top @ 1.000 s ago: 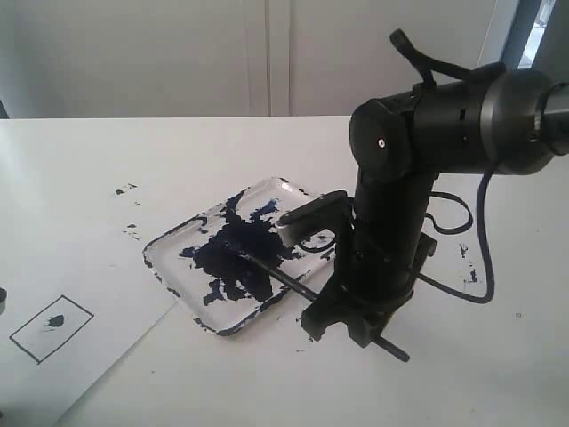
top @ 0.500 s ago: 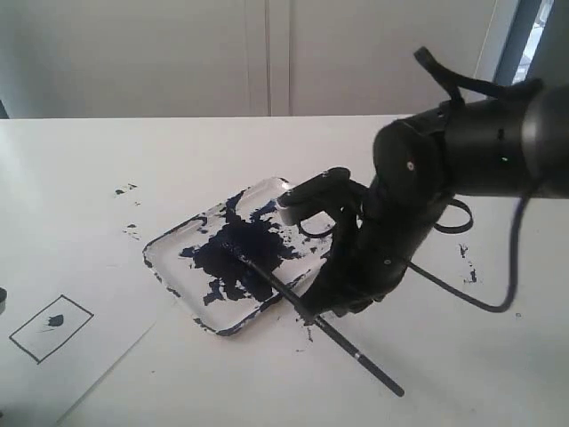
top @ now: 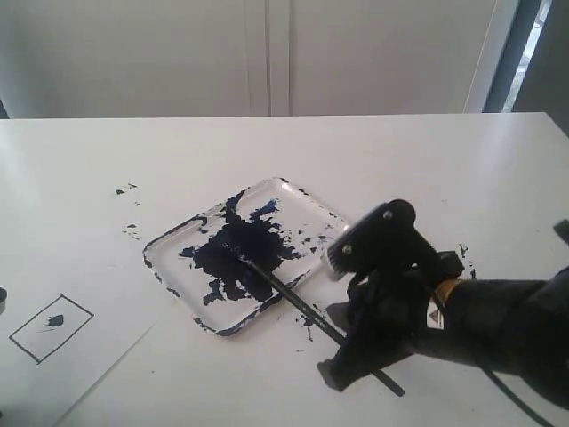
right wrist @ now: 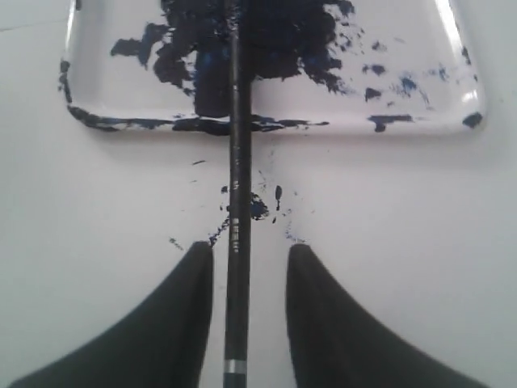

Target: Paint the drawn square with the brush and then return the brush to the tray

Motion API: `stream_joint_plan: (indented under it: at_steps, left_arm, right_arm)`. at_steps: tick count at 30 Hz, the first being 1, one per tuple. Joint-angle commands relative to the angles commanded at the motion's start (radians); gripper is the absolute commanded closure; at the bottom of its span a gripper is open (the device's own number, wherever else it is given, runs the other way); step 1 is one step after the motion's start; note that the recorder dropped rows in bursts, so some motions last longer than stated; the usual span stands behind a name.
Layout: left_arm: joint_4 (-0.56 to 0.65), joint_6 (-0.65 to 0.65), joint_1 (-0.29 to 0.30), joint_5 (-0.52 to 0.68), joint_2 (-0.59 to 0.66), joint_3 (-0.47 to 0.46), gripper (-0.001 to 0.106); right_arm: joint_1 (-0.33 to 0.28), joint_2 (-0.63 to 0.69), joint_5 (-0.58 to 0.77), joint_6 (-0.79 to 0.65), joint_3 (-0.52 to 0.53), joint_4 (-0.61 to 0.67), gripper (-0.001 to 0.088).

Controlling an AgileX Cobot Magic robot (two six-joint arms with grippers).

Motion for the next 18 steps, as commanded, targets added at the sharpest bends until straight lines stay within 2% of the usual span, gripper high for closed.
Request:
stream_joint_plan:
  at_steps: [8,18]
  left_arm:
    - [0.0,0.002,0.0,-0.001,0.0,0.0,0.049]
    - [0.0,0.002,0.0,-0.001,0.0,0.0,0.049]
  right_arm:
    - [0.005,0.0,-0.033,0.0,0.05,0.0,0.0571]
    - [0.005,0.053,0.017,0.005,0.054,0.0,0.0571]
